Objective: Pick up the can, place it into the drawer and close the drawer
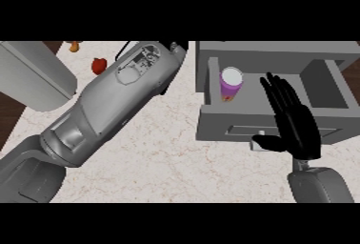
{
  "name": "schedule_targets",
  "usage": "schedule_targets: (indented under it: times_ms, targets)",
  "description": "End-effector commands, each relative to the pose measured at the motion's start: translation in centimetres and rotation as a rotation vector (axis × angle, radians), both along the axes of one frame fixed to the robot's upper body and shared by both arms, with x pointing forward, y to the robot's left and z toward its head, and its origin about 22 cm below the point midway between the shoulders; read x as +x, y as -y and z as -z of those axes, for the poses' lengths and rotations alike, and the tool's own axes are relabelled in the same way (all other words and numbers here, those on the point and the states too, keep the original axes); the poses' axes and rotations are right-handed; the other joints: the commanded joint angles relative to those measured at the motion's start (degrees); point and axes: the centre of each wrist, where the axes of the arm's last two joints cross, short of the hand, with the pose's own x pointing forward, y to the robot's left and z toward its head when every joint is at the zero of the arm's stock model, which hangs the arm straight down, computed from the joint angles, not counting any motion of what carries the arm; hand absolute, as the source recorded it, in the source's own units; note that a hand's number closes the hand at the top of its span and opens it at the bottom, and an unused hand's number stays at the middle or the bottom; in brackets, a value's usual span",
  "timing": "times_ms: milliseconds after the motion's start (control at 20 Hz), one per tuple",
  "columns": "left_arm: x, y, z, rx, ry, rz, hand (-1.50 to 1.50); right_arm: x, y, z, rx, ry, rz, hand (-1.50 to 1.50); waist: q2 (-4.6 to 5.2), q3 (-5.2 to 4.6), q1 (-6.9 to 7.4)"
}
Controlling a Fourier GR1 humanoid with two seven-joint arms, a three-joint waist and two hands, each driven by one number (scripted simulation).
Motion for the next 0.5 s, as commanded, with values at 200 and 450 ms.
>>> schedule_targets:
  times_ms: [200,450]
  targets:
    - [-1.1,-2.5,-0.5,0.005,-0.021,0.001,-1.50,3.9,-0.3,3.9,-0.055,-0.023,0.075,-1.50,0.19,0.32,1.27]
    - [-1.3,-4.3,-1.4,0.019,-0.002,-0.008,-1.50,5.8,-0.2,5.2,-0.113,-0.023,0.103,-1.50,0.56,0.35,1.78]
